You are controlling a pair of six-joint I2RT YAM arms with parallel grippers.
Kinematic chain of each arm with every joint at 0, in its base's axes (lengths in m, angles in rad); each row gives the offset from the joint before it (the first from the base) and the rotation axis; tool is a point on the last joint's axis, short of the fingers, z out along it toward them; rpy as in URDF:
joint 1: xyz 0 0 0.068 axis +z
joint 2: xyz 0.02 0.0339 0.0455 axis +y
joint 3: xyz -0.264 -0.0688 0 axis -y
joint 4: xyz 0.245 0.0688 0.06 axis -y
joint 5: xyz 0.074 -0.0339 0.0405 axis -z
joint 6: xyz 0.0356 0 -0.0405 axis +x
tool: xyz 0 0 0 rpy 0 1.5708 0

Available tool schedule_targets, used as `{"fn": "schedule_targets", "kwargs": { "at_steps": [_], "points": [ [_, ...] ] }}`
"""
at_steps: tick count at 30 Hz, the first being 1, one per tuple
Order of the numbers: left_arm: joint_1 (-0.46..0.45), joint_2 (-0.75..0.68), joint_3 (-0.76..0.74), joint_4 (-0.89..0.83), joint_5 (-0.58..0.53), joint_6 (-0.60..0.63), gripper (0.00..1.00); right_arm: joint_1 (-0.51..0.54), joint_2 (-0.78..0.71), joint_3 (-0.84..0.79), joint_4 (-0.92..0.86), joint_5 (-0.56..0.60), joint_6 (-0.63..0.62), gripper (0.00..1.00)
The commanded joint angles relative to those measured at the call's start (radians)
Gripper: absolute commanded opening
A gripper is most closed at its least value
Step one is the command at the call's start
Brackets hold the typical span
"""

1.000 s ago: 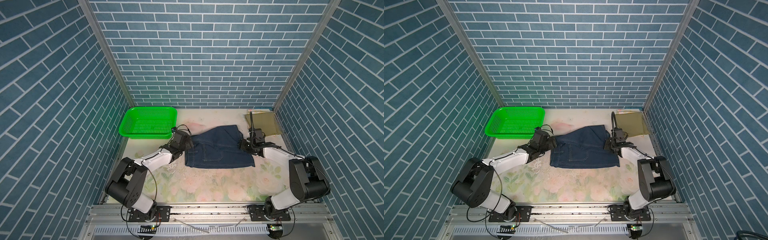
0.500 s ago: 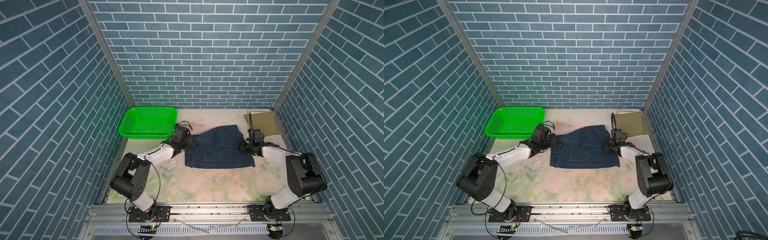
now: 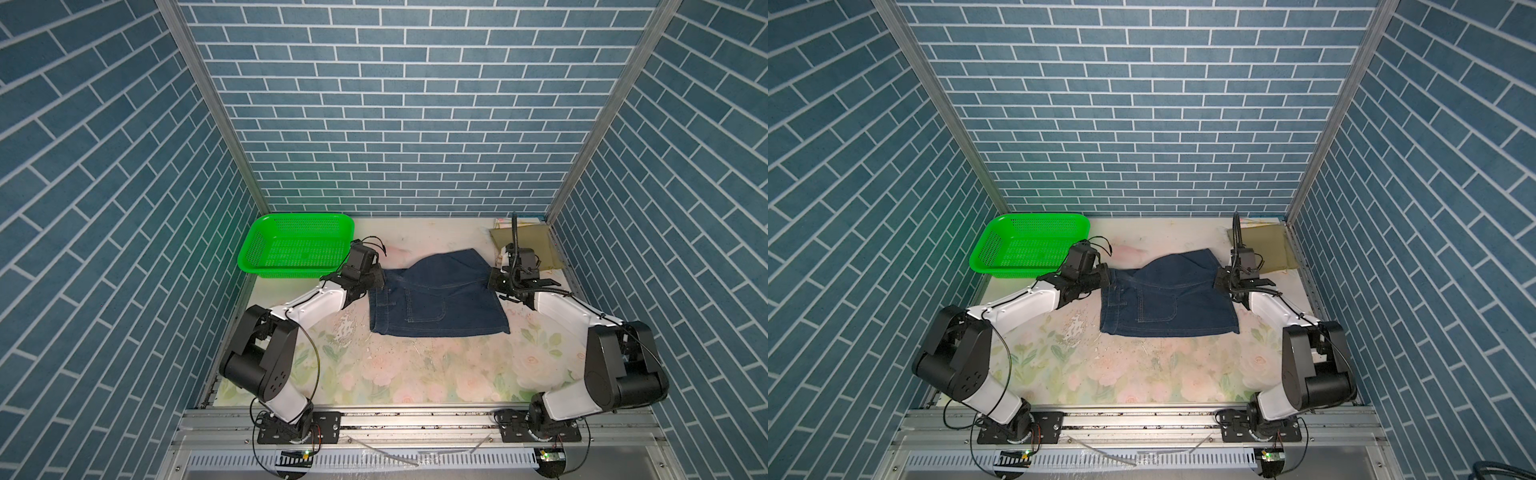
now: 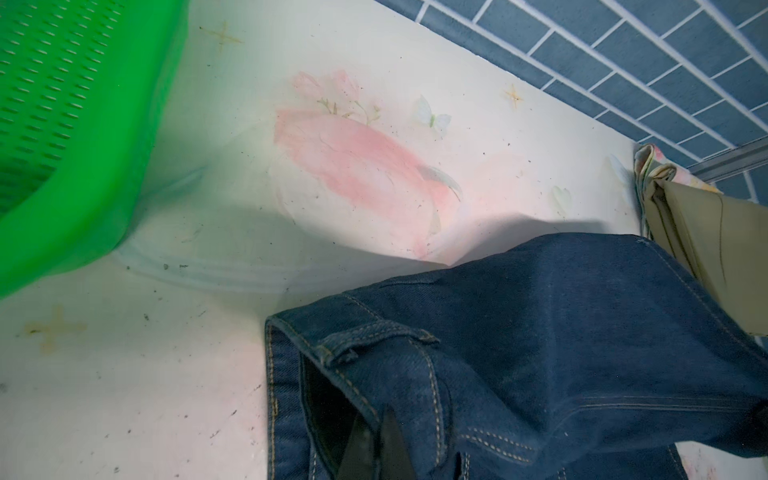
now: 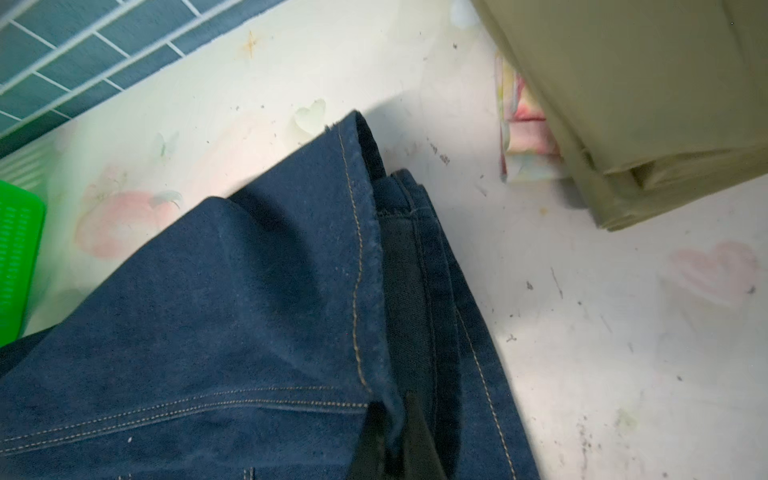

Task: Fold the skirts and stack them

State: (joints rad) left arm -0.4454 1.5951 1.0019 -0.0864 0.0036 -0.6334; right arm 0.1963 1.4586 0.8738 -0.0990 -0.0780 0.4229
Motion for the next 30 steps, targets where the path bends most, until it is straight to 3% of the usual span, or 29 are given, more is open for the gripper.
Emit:
{"fn": "schedule_targets", "kwargs": {
  "at_steps": [1,8,18,19,21,22,24,30],
  "points": [
    [0.019,-0.061,-0.002,-0.028,0.008,0.055,0.00,-0.020,-0.075,0.029,-0.038,0.040,-0.044,0.00],
    [0.022,-0.148,-0.129,0.017,0.046,0.055,0.00,-0.037,-0.198,-0.035,-0.076,0.045,-0.040,0.00],
    [0.007,-0.231,-0.399,0.166,0.105,0.031,0.00,-0.040,-0.267,-0.256,-0.025,0.065,0.043,0.00],
    [0.005,-0.229,-0.411,0.166,0.111,0.026,0.07,-0.039,-0.266,-0.267,-0.031,0.071,0.050,0.13],
    [0.001,-0.232,-0.420,0.151,0.111,0.007,0.39,-0.039,-0.262,-0.270,-0.047,0.063,0.053,0.51],
    [0.000,-0.233,-0.415,0.127,0.110,0.001,0.52,-0.039,-0.258,-0.267,-0.059,0.057,0.053,0.63],
    [0.000,-0.234,-0.385,0.060,0.100,-0.005,0.64,-0.040,-0.251,-0.249,-0.083,0.050,0.056,0.71],
    [0.001,-0.220,-0.272,-0.091,0.116,-0.061,0.73,-0.052,-0.180,-0.162,-0.152,0.031,0.074,0.69]
  ]
}}
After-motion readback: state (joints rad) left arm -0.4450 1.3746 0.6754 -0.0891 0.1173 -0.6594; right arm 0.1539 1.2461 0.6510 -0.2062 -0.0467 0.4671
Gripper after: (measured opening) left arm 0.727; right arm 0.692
